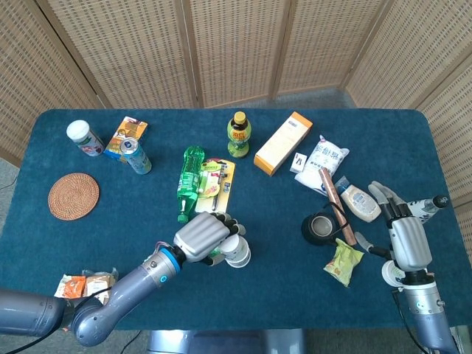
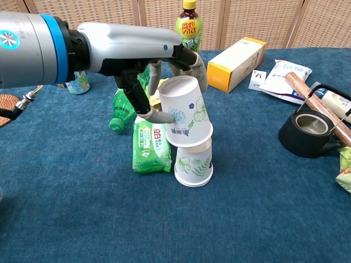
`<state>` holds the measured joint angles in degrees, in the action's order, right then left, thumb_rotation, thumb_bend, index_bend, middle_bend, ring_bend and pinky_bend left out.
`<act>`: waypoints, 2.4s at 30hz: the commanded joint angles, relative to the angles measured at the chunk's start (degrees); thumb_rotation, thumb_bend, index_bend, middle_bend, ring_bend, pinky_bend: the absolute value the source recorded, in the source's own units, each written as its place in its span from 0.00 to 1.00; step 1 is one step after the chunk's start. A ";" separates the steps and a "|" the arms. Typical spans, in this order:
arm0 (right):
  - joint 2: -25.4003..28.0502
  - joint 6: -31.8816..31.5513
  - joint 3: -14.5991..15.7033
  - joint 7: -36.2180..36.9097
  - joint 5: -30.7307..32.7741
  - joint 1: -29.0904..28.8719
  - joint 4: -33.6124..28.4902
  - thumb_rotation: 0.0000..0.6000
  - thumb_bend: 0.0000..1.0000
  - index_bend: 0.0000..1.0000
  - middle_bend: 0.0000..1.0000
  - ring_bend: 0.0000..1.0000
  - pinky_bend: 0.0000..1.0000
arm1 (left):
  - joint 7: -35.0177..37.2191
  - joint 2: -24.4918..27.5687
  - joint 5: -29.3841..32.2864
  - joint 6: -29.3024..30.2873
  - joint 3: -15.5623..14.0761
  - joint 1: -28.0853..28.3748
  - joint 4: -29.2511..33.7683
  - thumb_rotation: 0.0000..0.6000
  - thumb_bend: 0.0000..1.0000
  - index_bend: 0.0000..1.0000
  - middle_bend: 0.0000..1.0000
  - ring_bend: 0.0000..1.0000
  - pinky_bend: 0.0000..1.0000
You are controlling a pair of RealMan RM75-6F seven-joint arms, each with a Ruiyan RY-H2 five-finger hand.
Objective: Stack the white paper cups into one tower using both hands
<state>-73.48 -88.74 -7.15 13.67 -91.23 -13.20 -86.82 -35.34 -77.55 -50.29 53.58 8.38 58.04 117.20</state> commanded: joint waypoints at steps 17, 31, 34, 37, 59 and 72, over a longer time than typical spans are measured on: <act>0.03 0.11 -0.15 0.31 0.22 0.05 0.11 1.00 0.28 0.06 0.10 0.11 0.21 | -4.21 -3.77 4.04 1.42 -1.71 4.51 -2.58 1.00 0.36 0.25 0.35 0.27 0.45; 0.15 0.15 -0.39 0.86 0.54 0.07 0.33 1.00 0.28 0.06 0.10 0.11 0.21 | -8.72 -7.06 9.89 3.03 -3.46 7.64 -4.25 1.00 0.36 0.16 0.06 0.06 0.39; 0.17 0.18 -0.37 0.85 0.55 0.09 0.39 1.00 0.27 0.06 0.10 0.11 0.21 | -8.73 -6.93 10.07 3.84 -3.41 7.74 -3.98 1.00 0.36 0.11 0.00 0.00 0.35; 0.16 0.28 -0.31 0.80 0.49 0.07 0.42 1.00 0.28 0.06 0.10 0.11 0.21 | -7.79 -5.82 9.31 4.98 -3.11 7.17 -2.74 1.00 0.36 0.09 0.00 0.00 0.31; -0.42 0.24 0.36 -2.48 -0.97 -0.15 -0.65 1.00 0.28 0.06 0.10 0.11 0.21 | 17.50 19.72 -25.00 22.09 -19.16 -21.02 -1.14 1.00 0.36 0.05 0.00 0.00 0.03; 0.27 -0.06 -1.35 -8.64 2.28 0.51 -1.47 1.00 0.27 0.06 0.09 0.11 0.21 | 24.29 19.82 -35.06 39.39 -22.64 -40.62 -10.69 1.00 0.36 0.00 0.00 0.00 0.00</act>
<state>-73.51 -88.90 -8.11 6.58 -89.89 -12.94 -87.73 -12.40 -57.17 -84.37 91.53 -13.89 19.34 108.15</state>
